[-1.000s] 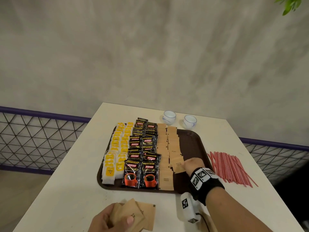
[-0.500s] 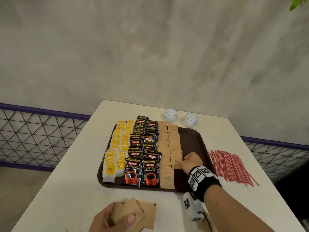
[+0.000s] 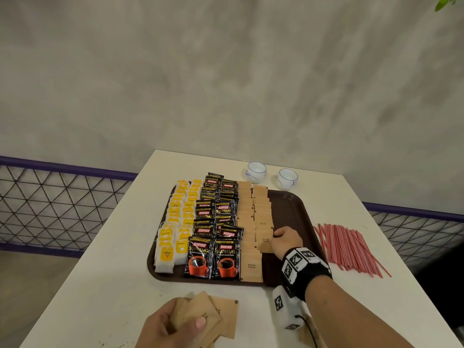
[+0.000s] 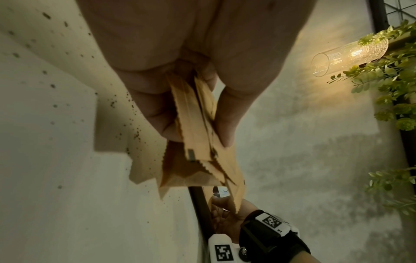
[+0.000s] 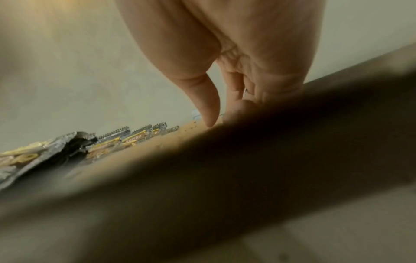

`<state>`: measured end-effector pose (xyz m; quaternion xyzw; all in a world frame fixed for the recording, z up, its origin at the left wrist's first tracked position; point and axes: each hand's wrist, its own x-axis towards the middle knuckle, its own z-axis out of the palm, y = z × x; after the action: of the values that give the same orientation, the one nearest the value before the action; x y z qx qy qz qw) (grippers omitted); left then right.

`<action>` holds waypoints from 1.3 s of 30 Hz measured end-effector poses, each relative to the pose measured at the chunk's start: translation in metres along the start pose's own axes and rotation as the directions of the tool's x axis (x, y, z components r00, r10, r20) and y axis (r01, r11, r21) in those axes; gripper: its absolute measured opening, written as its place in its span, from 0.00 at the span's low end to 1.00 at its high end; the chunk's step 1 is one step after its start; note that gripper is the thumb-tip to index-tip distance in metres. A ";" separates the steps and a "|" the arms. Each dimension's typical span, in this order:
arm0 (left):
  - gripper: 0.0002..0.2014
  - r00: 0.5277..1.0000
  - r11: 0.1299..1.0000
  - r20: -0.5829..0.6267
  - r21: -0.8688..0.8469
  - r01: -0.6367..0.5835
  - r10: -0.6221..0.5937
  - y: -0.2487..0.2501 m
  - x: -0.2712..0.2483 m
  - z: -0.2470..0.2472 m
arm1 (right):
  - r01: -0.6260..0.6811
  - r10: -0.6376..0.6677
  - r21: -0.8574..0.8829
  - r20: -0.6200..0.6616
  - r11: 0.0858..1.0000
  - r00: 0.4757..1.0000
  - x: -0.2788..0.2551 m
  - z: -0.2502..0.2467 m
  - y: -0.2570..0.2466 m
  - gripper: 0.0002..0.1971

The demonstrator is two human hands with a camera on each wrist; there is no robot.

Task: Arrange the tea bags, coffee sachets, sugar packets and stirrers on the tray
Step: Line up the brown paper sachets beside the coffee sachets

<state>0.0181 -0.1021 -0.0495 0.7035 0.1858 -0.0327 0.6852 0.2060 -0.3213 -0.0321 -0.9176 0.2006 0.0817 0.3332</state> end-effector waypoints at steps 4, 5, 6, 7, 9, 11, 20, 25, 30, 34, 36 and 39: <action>0.22 0.997 0.998 0.070 -0.050 0.034 -0.030 0.012 -0.001 0.004 | 0.063 -0.057 0.122 -0.050 0.991 0.997 -0.008 -0.007 0.002 0.14; 0.18 0.995 0.995 0.089 -0.082 0.047 -0.040 0.017 -0.001 0.006 | 0.103 -0.097 0.158 -0.045 0.982 0.994 -0.016 -0.012 0.002 0.14; 0.18 0.993 0.994 0.115 -0.103 0.046 -0.034 0.022 -0.001 0.008 | 0.159 -0.163 0.198 0.005 0.967 0.987 -0.028 -0.018 0.000 0.13; 0.21 0.990 0.992 0.140 -0.124 0.031 -0.013 0.025 0.001 0.011 | 0.221 -0.254 0.255 0.103 0.941 0.962 -0.046 -0.024 0.000 0.12; 0.24 0.989 0.985 0.148 -0.174 0.005 0.021 0.030 0.004 0.018 | 0.243 -0.411 0.405 0.403 0.881 0.818 -0.089 -0.034 0.000 0.14; 0.25 0.985 0.978 0.163 -0.209 -0.019 0.054 0.037 0.005 0.024 | 0.199 -0.495 0.499 0.576 0.843 0.650 -0.125 -0.035 0.005 0.15; 0.17 0.976 0.977 0.197 -0.205 -0.052 0.094 0.048 -0.003 0.040 | 0.308 -0.488 0.465 0.337 0.830 0.805 -0.127 -0.043 0.033 0.05; 0.08 0.989 0.986 0.122 -0.155 -0.069 0.088 0.045 0.001 0.029 | 0.119 -0.312 0.594 0.235 0.796 0.921 -0.082 -0.068 0.042 0.05; 0.08 0.997 0.986 0.038 -0.153 -0.066 0.073 0.047 0.002 0.020 | -0.102 -0.045 0.564 0.242 0.819 0.969 -0.027 -0.060 0.029 0.10; 0.12 0.998 0.986 0.005 -0.156 -0.065 0.067 0.045 0.004 0.015 | -0.099 0.046 0.302 0.176 0.948 0.983 -0.003 -0.036 0.021 0.10; 0.12 0.998 0.987 -0.001 -0.148 -0.065 0.065 0.044 0.004 0.013 | -0.090 0.036 0.243 0.219 0.966 0.975 0.004 -0.029 0.021 0.12; 0.09 0.998 0.990 -0.006 -0.131 -0.059 0.059 0.040 0.004 0.010 | -0.099 0.066 0.143 0.221 0.985 0.973 0.010 -0.015 0.022 0.08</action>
<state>0.0366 -0.1111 -0.0131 0.6621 0.1673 0.0006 0.7305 0.2057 -0.3496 -0.0360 -0.8659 0.2071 0.1788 0.4188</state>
